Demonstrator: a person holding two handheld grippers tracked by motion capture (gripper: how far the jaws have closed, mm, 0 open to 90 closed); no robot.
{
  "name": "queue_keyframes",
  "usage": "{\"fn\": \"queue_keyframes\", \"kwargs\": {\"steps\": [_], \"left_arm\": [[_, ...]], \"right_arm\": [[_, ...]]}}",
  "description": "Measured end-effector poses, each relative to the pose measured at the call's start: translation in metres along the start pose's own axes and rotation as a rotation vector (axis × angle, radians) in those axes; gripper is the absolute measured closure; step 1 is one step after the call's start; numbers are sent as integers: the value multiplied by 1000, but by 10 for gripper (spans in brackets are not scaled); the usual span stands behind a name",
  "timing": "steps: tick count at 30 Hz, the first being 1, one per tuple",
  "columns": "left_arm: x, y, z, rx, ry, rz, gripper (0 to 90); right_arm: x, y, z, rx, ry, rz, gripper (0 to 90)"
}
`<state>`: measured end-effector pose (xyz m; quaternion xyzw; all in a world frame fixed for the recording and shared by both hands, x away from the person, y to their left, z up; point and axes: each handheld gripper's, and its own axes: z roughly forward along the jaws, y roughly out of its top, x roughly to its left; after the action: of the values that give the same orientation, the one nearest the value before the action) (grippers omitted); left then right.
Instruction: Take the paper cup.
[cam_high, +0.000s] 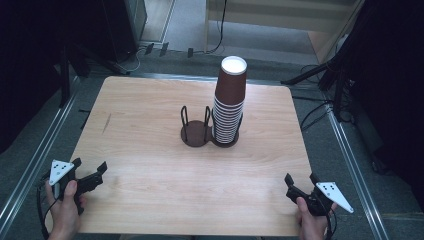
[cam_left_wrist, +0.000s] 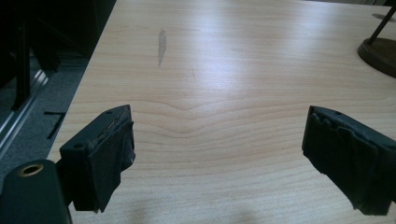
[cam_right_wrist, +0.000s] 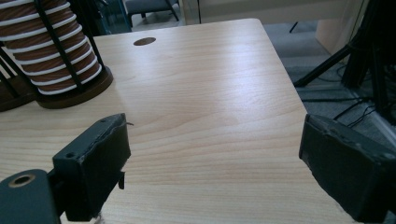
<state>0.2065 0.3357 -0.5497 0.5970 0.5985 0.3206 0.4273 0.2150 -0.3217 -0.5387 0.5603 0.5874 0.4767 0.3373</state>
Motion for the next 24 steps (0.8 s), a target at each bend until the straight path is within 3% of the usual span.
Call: {"fn": "queue_keyframes", "kwargs": {"steps": [10,18,24], "left_arm": [[-1,-1,2,6,-6,6,98],[-1,-1,2,5,-1,1,98],[-1,-1,1,-4,1,-9,98]], "right_arm": [[17,11,-2,-24,30,-31,80],[42,32,0,-48,107,-15,88],[61,49,5,-54,110,-23,130]]}}
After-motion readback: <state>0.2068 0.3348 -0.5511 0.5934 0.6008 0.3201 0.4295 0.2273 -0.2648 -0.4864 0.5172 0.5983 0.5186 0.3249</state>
